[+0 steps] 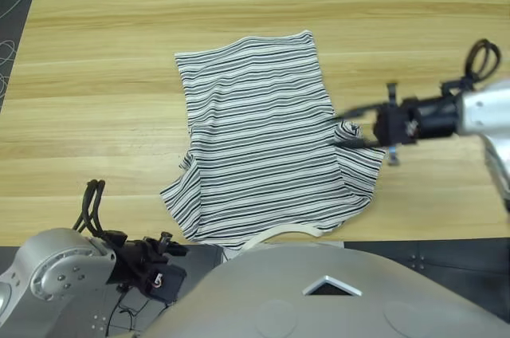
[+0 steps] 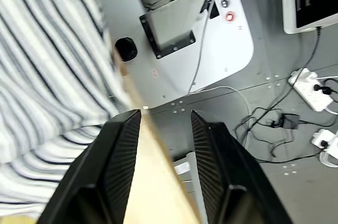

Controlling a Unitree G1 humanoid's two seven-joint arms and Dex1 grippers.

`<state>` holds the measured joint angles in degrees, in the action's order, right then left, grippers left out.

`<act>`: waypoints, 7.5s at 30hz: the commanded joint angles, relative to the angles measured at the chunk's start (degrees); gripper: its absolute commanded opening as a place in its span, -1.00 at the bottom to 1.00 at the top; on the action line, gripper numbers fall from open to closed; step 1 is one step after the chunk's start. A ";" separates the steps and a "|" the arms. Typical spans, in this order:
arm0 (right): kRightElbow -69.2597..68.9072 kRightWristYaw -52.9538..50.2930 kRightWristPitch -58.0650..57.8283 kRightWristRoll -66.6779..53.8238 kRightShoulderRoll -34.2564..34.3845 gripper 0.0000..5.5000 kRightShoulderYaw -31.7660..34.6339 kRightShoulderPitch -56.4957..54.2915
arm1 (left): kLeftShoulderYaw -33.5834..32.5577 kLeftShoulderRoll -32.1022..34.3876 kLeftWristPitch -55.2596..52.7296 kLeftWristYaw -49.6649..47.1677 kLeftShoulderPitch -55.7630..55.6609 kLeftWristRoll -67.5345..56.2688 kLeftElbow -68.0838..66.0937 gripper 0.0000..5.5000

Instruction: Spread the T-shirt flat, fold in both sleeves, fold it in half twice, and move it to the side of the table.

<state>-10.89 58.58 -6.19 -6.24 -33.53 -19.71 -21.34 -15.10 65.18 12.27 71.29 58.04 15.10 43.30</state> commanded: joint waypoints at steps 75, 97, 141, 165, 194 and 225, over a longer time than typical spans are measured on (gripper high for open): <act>15.01 -22.45 17.09 12.58 4.37 -0.42 13.38 -8.58 | 16.97 -19.67 -39.80 -21.80 -44.99 -27.00 -42.84 -0.38; 15.96 -23.31 17.62 13.17 4.31 -0.42 12.90 -9.40 | 11.45 -21.22 -42.33 -20.18 -45.51 -36.35 -36.93 -0.96; 14.89 -24.48 17.19 14.36 6.30 -0.42 8.97 -7.72 | 26.30 -30.12 -52.43 -21.73 -54.46 -41.63 -28.47 -0.96; 14.86 -23.23 17.28 15.42 4.32 -0.42 9.39 -7.39 | 25.13 -31.80 -54.34 -21.61 -54.53 -45.32 -24.21 0.04; 24.15 5.87 -16.22 2.24 -16.77 0.21 10.17 15.94 | -6.78 -29.07 -53.03 -30.88 -44.74 -62.71 -10.46 0.24; 17.58 4.17 -17.11 1.88 -15.06 -0.96 9.51 16.50 | -5.46 -28.88 -51.65 -31.88 -44.82 -62.69 -11.32 0.24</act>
<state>7.17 62.61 -22.01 -5.17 -48.14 -9.07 -5.83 -20.90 35.87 -39.87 39.67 13.38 -48.09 32.13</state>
